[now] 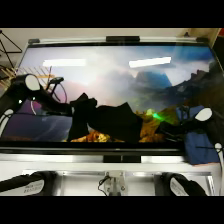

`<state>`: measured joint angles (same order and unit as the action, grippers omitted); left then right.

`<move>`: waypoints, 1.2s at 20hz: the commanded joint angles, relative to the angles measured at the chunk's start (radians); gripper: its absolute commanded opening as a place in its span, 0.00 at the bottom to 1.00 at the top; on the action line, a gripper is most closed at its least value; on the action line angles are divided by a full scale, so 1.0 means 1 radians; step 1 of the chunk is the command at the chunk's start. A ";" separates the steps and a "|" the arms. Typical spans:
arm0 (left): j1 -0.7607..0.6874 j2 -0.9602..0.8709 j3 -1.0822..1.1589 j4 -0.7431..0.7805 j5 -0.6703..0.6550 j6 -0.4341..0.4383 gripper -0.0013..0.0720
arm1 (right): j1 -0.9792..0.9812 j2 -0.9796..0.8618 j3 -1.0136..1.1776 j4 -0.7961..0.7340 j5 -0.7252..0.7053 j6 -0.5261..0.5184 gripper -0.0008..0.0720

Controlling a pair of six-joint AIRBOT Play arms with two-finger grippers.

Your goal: Fold the shirts.

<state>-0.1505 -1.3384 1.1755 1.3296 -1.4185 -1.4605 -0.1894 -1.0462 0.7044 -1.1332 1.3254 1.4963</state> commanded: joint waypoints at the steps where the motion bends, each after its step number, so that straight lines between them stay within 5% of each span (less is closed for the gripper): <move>1: 0.046 0.036 -0.207 -0.055 0.103 0.002 0.91 | 0.000 0.001 0.000 0.003 -0.024 -0.001 0.81; 7: 0.044 -0.085 -0.314 -0.173 0.251 0.013 0.91 | 0.000 0.000 -0.047 0.056 -0.085 -0.018 0.88; 9: 0.044 -0.121 -0.313 -0.187 0.253 0.022 0.70 | 0.000 0.000 -0.103 0.159 -0.131 -0.048 0.88; 12: 0.044 -0.145 -0.314 -0.231 0.253 0.039 0.58 | 0.000 0.000 -0.177 0.255 -0.194 -0.070 0.88; 14: 0.044 -0.145 -0.312 -0.232 0.246 0.039 0.17 | 0.010 0.000 -0.214 0.279 -0.226 -0.072 0.88; 16: 0.044 -0.137 -0.310 -0.232 0.236 0.055 0.06 | 0.091 -0.007 -0.226 0.280 -0.271 -0.068 0.88; 24: 0.044 -0.008 -0.310 -0.232 0.224 0.054 0.06 | 0.375 -0.193 -0.225 0.500 -0.500 -0.038 0.87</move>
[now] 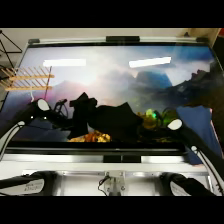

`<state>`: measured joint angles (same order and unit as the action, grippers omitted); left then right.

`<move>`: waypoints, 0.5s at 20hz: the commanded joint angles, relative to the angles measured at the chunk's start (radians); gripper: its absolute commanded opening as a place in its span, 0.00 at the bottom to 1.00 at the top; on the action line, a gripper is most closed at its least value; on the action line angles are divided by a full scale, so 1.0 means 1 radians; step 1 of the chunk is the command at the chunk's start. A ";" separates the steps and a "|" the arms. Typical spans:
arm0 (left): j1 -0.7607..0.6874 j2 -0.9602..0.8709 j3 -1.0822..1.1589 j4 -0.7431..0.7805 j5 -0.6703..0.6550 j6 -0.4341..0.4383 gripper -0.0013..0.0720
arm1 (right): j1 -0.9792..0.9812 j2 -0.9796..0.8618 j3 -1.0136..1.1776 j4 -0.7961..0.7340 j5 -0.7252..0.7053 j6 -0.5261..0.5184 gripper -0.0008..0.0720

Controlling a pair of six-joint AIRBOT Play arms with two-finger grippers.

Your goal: Fold the shirts.

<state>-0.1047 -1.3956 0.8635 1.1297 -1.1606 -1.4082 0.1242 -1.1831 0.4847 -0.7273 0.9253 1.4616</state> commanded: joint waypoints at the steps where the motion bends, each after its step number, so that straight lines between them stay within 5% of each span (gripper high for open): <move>1: -0.002 0.072 0.002 -0.032 -0.034 0.002 0.06 | 0.064 -0.062 -0.006 0.129 -0.105 -0.011 0.68; 2: -0.002 0.096 0.003 -0.032 -0.035 0.002 0.06 | 0.064 -0.062 -0.005 0.153 -0.102 -0.013 0.28; 3: -0.002 0.119 0.011 -0.031 -0.045 0.002 0.06 | 0.064 -0.060 0.005 0.156 -0.084 -0.021 0.10; 6: -0.002 0.223 0.119 -0.006 -0.069 0.001 0.06 | 0.064 -0.011 0.124 0.046 0.031 -0.094 0.10; 10: -0.002 0.394 0.505 0.107 -0.108 0.001 0.06 | 0.064 0.200 0.512 -0.386 0.240 -0.092 0.10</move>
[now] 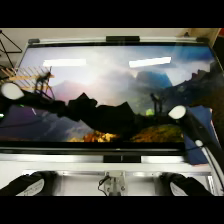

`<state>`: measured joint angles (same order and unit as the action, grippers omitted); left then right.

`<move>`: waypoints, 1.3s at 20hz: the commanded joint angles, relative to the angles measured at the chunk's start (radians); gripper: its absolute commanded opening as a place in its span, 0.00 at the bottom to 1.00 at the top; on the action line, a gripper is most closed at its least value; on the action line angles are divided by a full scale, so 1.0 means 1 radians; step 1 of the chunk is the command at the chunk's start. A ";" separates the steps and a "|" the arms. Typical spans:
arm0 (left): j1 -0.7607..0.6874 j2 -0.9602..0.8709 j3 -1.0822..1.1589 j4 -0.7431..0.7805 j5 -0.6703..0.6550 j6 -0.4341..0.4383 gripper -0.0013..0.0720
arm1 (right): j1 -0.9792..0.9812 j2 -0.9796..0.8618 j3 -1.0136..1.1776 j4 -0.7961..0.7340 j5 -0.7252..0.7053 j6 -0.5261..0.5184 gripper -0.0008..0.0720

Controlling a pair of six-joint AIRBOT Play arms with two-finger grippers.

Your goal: Fold the shirts.

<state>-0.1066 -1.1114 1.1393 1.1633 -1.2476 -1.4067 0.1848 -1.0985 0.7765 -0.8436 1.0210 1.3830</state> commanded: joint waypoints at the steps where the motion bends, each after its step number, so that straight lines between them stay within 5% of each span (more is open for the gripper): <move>1: 0.000 0.145 0.353 0.100 -0.013 -0.001 0.06 | 0.003 0.181 0.352 -0.393 0.164 0.002 0.10; 6: 0.000 0.261 0.875 0.214 0.177 -0.125 0.06 | 0.003 0.427 0.820 -0.730 0.003 0.171 0.10; 9: 0.000 0.321 0.929 0.209 0.302 -0.127 0.06 | 0.003 0.511 0.892 -0.735 -0.072 0.181 0.10; 13: 0.000 0.336 0.919 0.301 0.307 -0.128 0.06 | 0.003 0.526 0.897 -0.865 -0.058 0.216 0.10; 21: 0.000 0.156 0.779 0.423 0.331 -0.044 0.06 | 0.003 0.197 0.858 -0.927 0.275 0.220 0.10; 26: 0.000 -0.068 0.693 0.460 0.331 -0.045 0.06 | 0.003 -0.169 0.815 -0.964 0.176 0.254 0.10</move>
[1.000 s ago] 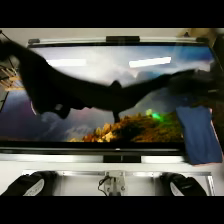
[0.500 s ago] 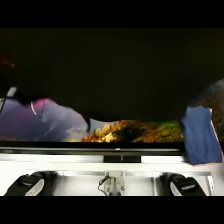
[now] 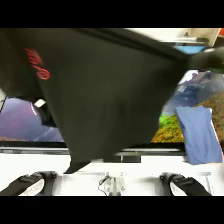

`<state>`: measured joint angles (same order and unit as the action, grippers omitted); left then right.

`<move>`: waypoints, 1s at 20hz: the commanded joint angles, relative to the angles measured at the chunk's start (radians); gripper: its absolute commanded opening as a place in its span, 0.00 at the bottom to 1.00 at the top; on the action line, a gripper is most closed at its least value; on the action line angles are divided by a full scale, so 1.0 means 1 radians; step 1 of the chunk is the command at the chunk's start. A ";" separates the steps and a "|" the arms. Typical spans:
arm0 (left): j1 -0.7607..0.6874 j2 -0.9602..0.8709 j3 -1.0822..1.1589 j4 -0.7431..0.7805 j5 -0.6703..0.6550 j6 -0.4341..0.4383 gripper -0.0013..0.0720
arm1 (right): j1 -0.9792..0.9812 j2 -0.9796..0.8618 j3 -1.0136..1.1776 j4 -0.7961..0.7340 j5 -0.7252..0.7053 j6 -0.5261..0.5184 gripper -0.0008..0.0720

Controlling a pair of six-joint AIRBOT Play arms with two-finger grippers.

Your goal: Fold the shirts.

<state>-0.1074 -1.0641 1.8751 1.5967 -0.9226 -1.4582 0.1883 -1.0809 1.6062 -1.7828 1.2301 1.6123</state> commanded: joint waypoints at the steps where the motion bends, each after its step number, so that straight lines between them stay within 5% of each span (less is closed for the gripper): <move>1: 0.001 -0.171 -0.056 0.025 0.006 0.006 0.06 | 0.000 -0.252 -0.015 -0.026 -0.081 0.051 0.10; 5: 0.001 -0.390 -0.071 -0.037 0.006 0.006 0.06 | 0.000 -0.459 -0.015 -0.009 -0.256 0.152 0.10; 9: 0.001 -0.570 -0.071 -0.194 -0.014 0.006 0.07 | 0.000 -0.580 -0.015 0.025 -0.244 0.253 0.10; 14: 0.001 -0.737 -0.070 -0.402 -0.238 -0.011 0.07 | 0.000 -0.686 -0.014 0.351 -0.218 0.238 0.11; 15: 0.002 -0.751 -0.069 -0.413 -0.290 -0.052 0.24 | -0.005 -0.682 -0.009 0.389 -0.216 0.232 0.25; 16: 0.008 -0.752 -0.066 -0.411 -0.354 -0.071 0.69 | -0.016 -0.673 0.007 0.407 -0.188 0.214 0.57; 17: 0.023 -0.748 -0.061 -0.405 -0.425 -0.055 1.00 | -0.036 -0.656 0.034 0.410 -0.124 0.166 0.75; 20: 0.120 -0.722 -0.052 -0.350 -0.663 -0.031 0.99 | -0.117 -0.579 0.068 0.243 0.168 0.006 0.75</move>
<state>-0.0513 -1.7874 1.8191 1.2373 -1.3422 -1.4925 0.1249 -1.7012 1.6482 -1.4631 1.1656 1.7432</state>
